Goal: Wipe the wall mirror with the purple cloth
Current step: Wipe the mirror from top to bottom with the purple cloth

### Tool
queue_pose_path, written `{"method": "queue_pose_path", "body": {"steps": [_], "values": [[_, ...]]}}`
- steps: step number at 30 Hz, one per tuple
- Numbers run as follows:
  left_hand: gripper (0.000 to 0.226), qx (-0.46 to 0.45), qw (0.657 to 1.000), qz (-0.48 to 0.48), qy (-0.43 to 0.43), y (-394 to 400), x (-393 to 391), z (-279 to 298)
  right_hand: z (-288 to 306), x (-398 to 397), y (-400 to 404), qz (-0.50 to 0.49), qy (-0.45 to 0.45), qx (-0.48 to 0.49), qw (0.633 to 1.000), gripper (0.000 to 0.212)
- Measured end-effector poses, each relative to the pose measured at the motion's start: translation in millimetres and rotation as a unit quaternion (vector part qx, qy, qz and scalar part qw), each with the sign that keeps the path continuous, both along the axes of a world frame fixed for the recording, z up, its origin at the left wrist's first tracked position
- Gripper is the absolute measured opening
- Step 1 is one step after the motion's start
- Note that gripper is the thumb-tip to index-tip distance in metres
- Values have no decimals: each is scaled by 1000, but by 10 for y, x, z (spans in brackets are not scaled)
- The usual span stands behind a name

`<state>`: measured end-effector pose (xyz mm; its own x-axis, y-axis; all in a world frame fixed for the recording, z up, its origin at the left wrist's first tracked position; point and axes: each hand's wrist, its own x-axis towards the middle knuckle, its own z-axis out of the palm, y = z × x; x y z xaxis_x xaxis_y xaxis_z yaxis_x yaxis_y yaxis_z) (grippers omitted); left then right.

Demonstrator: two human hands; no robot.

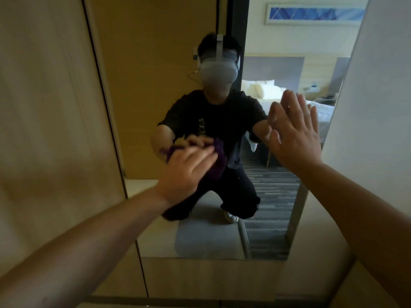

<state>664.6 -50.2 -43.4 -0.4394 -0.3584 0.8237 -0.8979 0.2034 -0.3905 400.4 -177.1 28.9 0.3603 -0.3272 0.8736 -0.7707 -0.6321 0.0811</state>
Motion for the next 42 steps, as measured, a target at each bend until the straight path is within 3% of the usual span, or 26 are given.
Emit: {"method": "queue_pose_path", "body": {"steps": [6, 9, 12, 17, 19, 23, 26, 31, 37, 39, 42], "values": [[42, -155, 988, 15, -17, -423, -410, 1609, -72, -12, -104, -11, 7, -14, 1000, 56], [46, -132, 988, 71, -38, -672, -556, 1756, -91, -49, -211, -9, 9, -34, 999, 55], [51, -114, 986, 107, -60, -753, -584, 1430, -131, -77, -308, 27, -5, -83, 996, 57], [48, -119, 988, 66, -69, -722, -601, 517, -173, -13, -397, 48, -41, -129, 990, 62], [50, -74, 991, 69, -84, -680, -572, -61, -181, 19, -383, 41, -52, -115, 991, 56], [61, 34, 972, 119, -202, -508, -449, -1327, -130, -16, -281, 19, -24, -65, 997, 55], [63, 92, 970, 126, -188, -414, -453, -1588, -81, -98, -177, 20, 4, -30, 999, 52], [41, 130, 985, 39, -110, -274, -568, -1038, -85, -438, -100, 2, -1, -5, 1000, 49], [41, -33, 999, -23, 5, -481, -830, 414, -251, -784, -220, -48, 33, 44, 997, 63], [38, -96, 995, -23, 19, -629, -946, 975, -272, -781, -215, -47, 33, 47, 997, 65], [50, -151, 988, 2, 4, -850, -1150, 1688, -286, -771, -226, -32, 28, 47, 998, 65]]}}
